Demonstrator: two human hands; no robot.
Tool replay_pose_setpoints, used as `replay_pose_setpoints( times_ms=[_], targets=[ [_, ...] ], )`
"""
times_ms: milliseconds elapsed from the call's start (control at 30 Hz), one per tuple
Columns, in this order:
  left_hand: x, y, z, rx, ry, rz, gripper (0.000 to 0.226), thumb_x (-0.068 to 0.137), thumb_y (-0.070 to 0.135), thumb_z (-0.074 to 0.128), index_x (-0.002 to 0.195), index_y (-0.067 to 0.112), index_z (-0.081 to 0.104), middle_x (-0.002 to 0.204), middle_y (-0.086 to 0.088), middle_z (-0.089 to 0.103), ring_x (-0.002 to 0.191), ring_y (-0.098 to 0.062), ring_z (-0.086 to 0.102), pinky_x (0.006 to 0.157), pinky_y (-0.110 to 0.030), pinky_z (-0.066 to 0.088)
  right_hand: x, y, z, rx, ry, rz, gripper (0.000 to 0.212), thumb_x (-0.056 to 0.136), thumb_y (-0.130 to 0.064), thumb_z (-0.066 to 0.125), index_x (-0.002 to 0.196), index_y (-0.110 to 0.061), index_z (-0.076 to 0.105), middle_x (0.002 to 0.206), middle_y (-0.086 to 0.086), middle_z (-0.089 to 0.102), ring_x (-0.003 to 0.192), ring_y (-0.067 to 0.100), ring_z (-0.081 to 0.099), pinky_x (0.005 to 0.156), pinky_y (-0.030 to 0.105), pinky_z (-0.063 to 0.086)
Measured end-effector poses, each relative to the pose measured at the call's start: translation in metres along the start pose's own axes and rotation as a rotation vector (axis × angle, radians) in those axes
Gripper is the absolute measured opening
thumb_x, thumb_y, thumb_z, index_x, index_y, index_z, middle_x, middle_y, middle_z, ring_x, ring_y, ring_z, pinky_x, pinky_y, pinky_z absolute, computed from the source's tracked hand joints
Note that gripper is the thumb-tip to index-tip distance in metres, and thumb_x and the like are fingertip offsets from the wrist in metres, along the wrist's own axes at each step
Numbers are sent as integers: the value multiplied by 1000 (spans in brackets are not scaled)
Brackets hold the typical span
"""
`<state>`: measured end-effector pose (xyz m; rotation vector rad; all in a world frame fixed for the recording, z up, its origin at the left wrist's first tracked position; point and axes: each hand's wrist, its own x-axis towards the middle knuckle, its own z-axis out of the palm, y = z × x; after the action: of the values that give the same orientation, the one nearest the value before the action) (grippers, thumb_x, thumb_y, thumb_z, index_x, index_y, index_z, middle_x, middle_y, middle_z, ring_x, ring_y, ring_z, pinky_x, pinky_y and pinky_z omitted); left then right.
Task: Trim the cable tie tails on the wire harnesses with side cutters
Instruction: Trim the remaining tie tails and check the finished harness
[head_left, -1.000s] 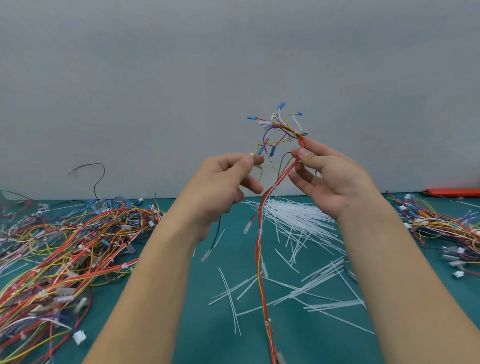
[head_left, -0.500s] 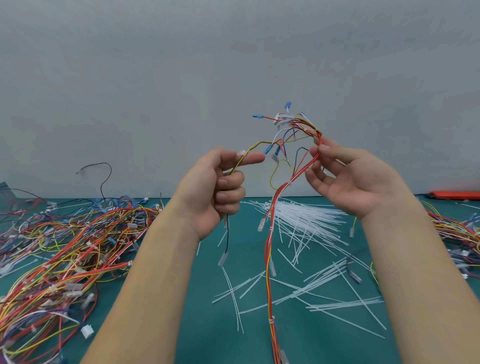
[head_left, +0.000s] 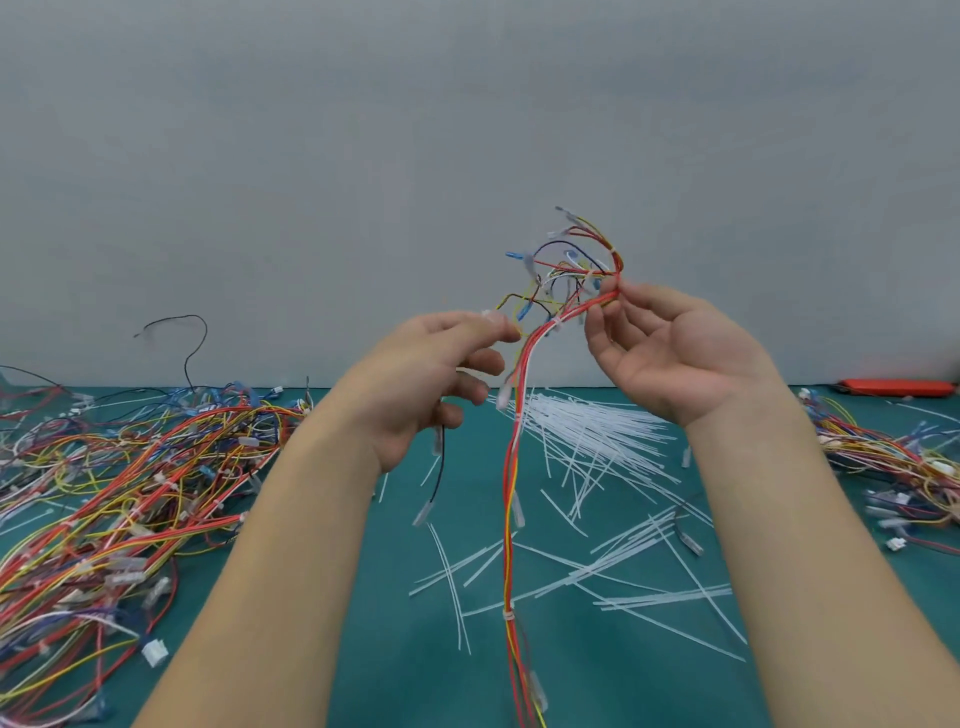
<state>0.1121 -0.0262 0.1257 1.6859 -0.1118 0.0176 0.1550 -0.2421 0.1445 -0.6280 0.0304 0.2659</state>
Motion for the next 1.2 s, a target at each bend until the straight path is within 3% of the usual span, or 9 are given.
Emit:
replay_pose_setpoints(
  times_ms=[100, 233, 367, 500, 667, 800, 900, 1100, 1200],
  targets=[
    [-5, 2, 4, 26, -174, -25, 41, 100, 54, 56, 110, 19, 76, 102, -5, 78, 66, -11, 67, 50, -22, 38, 0, 2, 3, 126, 34, 48, 9, 94, 4, 63, 97, 11, 68, 81, 16, 70, 63, 19, 64, 59, 35, 63],
    [-13, 6, 1, -121, -441, -43, 52, 100, 61, 47, 114, 18, 73, 103, -14, 78, 78, -25, 75, 50, -24, 49, 3, -3, -4, 315, 152, 113, 23, 93, 7, 64, 115, 8, 67, 102, 12, 69, 92, 26, 68, 55, 42, 62],
    [-14, 5, 1, -142, -481, -17, 39, 97, 47, 60, 116, 16, 75, 109, -13, 77, 90, -29, 78, 60, -28, 60, 1, -2, -6, 374, 211, 49, 14, 94, 9, 61, 107, 5, 63, 99, 12, 66, 106, 24, 67, 53, 46, 60],
    [-10, 1, 1, -275, -441, -16, 31, 93, 23, 65, 119, 7, 72, 117, -12, 76, 91, -26, 78, 87, -44, 63, -2, -1, -6, 461, 253, -7, 11, 98, 8, 56, 89, 4, 61, 100, 13, 65, 97, 27, 64, 74, 40, 61],
    [-12, 3, -2, -318, -517, -7, 42, 92, 10, 67, 133, 4, 63, 128, -12, 72, 109, -26, 74, 74, -33, 63, 5, -5, -12, 533, 311, -118, 12, 104, 2, 50, 108, 3, 62, 112, 10, 62, 117, 21, 62, 95, 33, 58],
    [-14, 5, -3, -17, -477, -36, 41, 88, 12, 70, 128, 8, 65, 114, -12, 77, 104, -27, 76, 84, -43, 62, 4, -11, -16, 558, 345, -183, 18, 103, 4, 51, 116, 5, 64, 110, 11, 63, 105, 23, 64, 93, 35, 60],
    [-17, 7, -2, 141, -466, -10, 37, 82, 20, 73, 118, 15, 67, 109, -10, 79, 105, -24, 76, 86, -42, 55, 3, -15, -17, 532, 327, -223, 21, 105, 2, 50, 120, 3, 64, 105, 10, 62, 97, 23, 61, 94, 34, 59],
    [-22, 11, -2, -174, -613, -6, 40, 100, 0, 56, 140, 6, 55, 125, -16, 72, 112, -38, 72, 74, -44, 64, 0, -13, -17, 477, 294, -208, 15, 104, 2, 52, 97, 5, 64, 85, 12, 65, 85, 23, 65, 89, 33, 61],
    [-21, 14, 0, -297, -616, 42, 47, 96, -3, 56, 143, 2, 53, 124, -12, 72, 108, -34, 74, 71, -41, 63, -3, -12, -16, 442, 300, -177, 17, 101, 5, 54, 88, 6, 65, 73, 16, 66, 70, 25, 66, 66, 37, 65]
  ],
)
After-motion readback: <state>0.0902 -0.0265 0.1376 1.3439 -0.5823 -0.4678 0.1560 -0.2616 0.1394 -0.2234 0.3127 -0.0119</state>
